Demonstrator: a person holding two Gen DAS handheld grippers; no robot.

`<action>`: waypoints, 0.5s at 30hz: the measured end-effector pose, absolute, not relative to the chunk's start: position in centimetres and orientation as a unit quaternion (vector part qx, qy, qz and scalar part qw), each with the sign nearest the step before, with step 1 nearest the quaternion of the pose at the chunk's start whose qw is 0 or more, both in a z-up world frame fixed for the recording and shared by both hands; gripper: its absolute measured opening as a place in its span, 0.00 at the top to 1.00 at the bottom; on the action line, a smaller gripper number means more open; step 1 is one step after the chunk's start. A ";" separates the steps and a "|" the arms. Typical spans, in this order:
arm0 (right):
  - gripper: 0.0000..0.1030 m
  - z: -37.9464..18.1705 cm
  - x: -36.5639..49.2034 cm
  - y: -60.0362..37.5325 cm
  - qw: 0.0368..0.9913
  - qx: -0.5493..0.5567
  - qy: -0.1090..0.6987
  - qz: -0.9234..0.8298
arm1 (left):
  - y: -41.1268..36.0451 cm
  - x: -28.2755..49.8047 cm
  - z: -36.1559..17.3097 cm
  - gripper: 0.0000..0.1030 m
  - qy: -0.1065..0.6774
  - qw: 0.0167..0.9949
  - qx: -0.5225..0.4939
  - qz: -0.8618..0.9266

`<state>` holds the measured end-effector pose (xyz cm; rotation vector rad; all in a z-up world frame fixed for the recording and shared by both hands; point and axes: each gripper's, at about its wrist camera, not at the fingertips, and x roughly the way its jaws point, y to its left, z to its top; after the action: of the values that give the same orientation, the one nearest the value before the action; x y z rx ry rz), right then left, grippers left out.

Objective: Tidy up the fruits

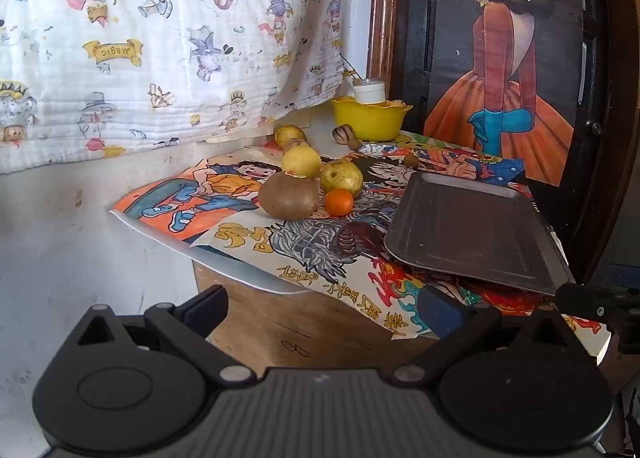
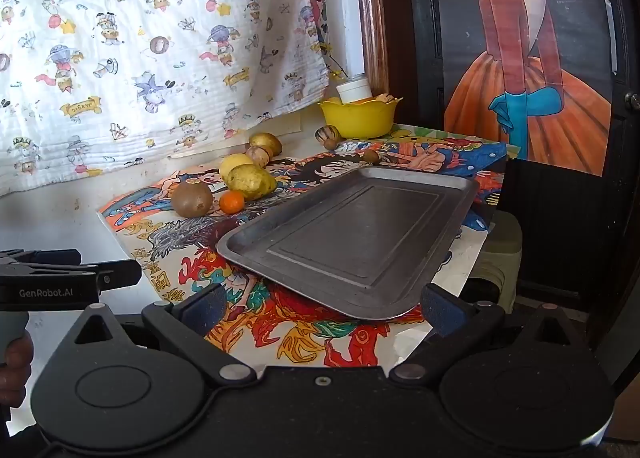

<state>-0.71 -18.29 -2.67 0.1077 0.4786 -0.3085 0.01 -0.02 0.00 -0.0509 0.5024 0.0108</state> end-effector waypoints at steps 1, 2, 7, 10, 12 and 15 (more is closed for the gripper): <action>0.00 -2.7 -0.7 -18.3 0.958 0.053 0.236 -0.152 | 0.0 0.0 0.0 0.00 0.249 0.968 -0.026 0.006; 0.00 -2.7 -0.7 -18.3 0.958 0.053 0.236 -0.152 | -0.1 0.0 0.0 0.00 0.249 0.968 -0.025 0.005; 0.00 -2.7 -0.7 -18.3 0.958 0.052 0.236 -0.152 | -0.1 0.1 0.0 0.00 0.249 0.968 -0.029 0.005; 0.00 -2.7 -0.7 -18.3 0.958 0.052 0.236 -0.152 | -0.1 -0.4 0.3 0.00 0.248 0.968 -0.028 0.005; 0.00 -2.7 -0.7 -18.3 0.958 0.052 0.236 -0.152 | -0.1 -0.4 0.3 0.00 0.248 0.968 -0.028 0.006; 0.00 -2.7 -0.7 -18.3 0.958 0.052 0.236 -0.152 | -0.1 -0.4 0.3 0.00 0.248 0.968 -0.028 0.006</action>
<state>-0.72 -18.27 -2.68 0.1053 0.4783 -0.3087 -0.43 -0.13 0.28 -0.0575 0.5014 0.0115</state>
